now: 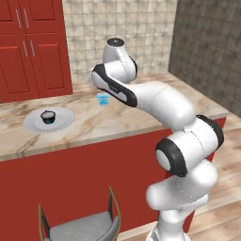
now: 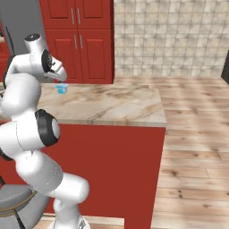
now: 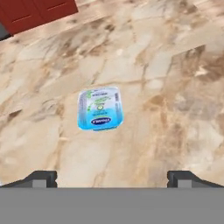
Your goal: Place two yogurt containers on each plate.
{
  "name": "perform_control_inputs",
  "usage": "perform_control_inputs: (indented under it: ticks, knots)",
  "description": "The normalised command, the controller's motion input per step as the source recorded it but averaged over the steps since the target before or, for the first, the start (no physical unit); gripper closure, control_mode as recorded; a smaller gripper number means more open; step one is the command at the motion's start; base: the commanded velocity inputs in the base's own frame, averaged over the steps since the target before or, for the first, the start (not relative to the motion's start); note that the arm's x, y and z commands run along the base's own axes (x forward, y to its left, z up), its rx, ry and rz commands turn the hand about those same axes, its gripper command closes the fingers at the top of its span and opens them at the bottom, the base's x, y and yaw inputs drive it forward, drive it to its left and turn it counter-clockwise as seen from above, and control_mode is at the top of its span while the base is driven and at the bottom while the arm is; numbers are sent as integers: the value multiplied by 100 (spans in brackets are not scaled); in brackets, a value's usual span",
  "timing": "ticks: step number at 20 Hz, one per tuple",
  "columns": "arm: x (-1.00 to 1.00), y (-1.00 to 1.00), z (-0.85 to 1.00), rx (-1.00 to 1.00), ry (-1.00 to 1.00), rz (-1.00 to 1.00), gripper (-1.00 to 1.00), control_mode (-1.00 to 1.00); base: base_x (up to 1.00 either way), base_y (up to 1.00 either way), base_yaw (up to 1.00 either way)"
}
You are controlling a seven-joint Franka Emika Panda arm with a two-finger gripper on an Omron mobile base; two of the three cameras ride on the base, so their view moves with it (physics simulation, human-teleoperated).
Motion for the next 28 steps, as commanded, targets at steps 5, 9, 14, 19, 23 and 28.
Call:
perform_control_inputs:
  ticks: [5, 9, 14, 19, 23, 28]
  knots:
    - [74, -8, -2, 0, 32, 1, -100, -100, 0, 0, 0]
    - [19, 11, -34, -2, 20, 2, -100, -100, 0, 0, 0]
    - [16, 19, -38, -3, 18, 3, -100, -100, 0, 0, 0]
    - [20, 12, -19, 0, 4, 1, -100, -100, 0, 0, 0]
    - [29, 3, -14, 0, 0, 0, -100, -100, 0, 0, 0]
    - [6, -4, -34, -3, 2, 0, -100, -100, 0, 0, 0]
